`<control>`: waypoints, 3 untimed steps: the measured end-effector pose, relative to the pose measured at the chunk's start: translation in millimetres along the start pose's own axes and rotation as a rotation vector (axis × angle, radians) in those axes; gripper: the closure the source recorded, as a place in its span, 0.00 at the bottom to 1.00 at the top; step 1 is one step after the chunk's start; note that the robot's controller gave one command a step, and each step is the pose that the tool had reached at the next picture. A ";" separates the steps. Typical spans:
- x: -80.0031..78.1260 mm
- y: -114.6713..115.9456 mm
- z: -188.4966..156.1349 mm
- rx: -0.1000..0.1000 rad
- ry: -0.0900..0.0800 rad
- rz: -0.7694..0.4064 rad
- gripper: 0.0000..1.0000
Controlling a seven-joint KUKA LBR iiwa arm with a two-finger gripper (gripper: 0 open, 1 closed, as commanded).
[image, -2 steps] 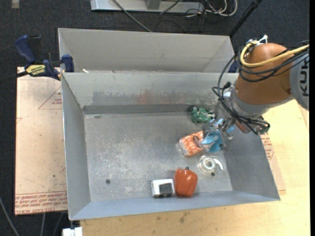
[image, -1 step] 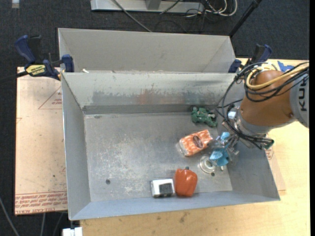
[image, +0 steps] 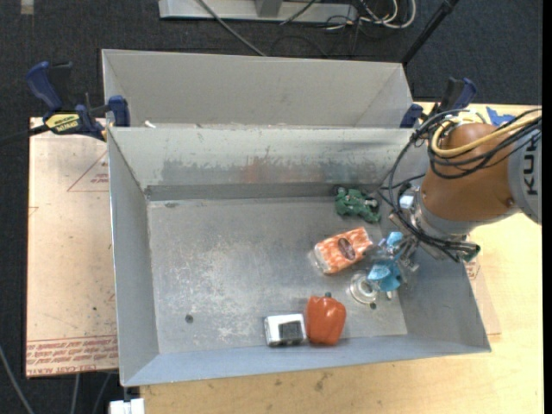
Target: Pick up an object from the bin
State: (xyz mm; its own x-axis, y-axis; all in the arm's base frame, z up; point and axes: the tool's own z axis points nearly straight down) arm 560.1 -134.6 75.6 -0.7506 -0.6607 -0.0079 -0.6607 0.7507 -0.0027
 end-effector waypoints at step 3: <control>-36.4 -34.1 -159.4 0.002 0.003 0.009 1.00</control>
Offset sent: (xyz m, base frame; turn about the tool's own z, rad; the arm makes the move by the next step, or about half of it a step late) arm -0.0209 -0.0049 0.2036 -0.0153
